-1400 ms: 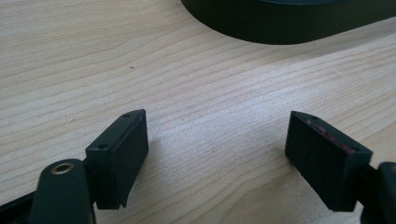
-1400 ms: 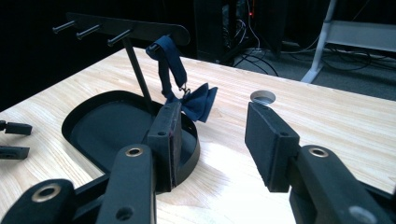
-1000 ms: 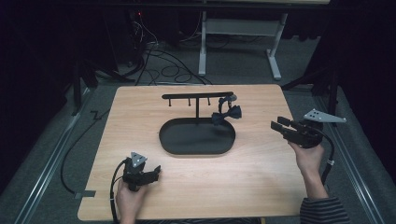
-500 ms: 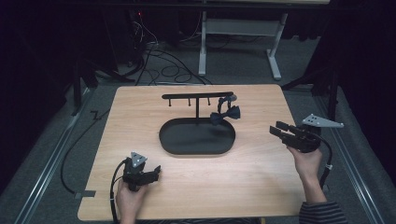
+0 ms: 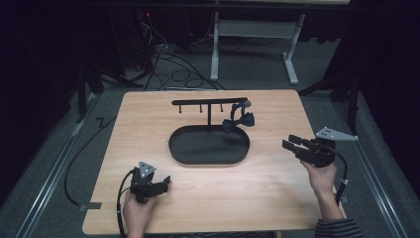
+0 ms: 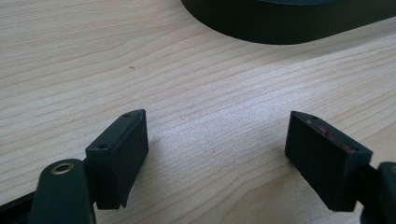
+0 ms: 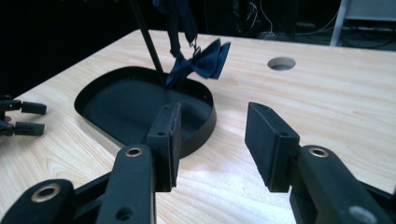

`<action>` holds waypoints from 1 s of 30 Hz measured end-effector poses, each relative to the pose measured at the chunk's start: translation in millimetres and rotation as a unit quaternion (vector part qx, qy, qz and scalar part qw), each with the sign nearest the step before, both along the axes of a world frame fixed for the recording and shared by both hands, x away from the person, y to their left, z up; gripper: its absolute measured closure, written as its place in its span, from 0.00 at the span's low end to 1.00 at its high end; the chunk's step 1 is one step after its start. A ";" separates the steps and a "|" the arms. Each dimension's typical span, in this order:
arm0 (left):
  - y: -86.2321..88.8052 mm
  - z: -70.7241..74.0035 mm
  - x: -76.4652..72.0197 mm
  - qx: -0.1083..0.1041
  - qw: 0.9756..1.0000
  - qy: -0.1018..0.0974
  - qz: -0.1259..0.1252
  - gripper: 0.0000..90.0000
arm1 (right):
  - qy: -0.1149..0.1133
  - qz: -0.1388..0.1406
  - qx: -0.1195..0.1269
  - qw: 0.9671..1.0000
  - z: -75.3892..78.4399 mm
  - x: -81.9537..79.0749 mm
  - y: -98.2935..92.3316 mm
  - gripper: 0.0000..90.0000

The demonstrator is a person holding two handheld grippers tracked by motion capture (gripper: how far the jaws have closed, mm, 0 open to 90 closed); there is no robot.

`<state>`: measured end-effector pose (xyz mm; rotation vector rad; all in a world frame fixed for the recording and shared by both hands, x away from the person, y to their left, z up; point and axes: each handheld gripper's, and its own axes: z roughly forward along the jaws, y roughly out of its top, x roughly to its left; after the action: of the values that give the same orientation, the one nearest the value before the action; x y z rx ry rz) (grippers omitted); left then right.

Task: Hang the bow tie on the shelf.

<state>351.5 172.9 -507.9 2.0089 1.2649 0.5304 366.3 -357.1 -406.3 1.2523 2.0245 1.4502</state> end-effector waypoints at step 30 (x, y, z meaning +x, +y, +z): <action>0.0 0.0 0.0 0.000 1.000 0.000 0.000 0.24 | 0.035 0.030 -0.003 0.999 -31.6 0.7 25.2 0.65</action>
<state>351.5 172.9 -507.9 2.0087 1.2650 0.5304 367.0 -331.8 -437.9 1.2664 2.1270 1.4464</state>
